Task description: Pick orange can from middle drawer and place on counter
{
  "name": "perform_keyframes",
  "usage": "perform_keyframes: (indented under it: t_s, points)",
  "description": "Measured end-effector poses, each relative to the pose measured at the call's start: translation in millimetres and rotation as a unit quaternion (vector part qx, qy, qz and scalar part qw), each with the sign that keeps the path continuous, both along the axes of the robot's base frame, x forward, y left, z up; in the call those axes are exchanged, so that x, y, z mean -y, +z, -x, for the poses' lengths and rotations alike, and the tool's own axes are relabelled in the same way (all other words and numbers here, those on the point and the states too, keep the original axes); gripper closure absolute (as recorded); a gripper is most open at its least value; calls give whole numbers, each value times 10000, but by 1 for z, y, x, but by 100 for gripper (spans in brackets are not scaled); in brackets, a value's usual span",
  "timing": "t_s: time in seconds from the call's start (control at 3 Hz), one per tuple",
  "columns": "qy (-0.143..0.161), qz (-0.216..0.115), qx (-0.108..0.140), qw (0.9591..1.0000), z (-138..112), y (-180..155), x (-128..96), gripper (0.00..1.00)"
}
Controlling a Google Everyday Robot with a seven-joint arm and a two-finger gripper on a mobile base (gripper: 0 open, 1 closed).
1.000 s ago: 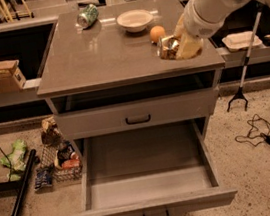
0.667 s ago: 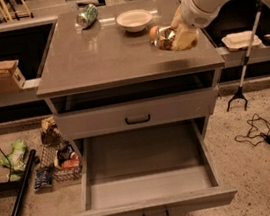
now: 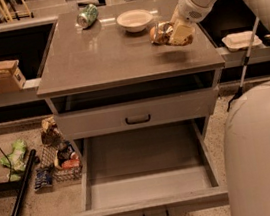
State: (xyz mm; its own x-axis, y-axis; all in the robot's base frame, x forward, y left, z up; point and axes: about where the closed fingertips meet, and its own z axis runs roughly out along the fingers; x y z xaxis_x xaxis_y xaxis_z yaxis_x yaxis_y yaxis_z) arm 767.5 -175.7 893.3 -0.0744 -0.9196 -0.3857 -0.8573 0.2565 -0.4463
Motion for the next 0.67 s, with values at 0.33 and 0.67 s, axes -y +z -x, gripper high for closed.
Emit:
perform_keyframes:
  t_s: [0.33,0.67]
  points:
    - [-88,-18,-167,9998,-9,-9,2,100]
    - [-132,-53,-297,9995,-13,-17,3,100]
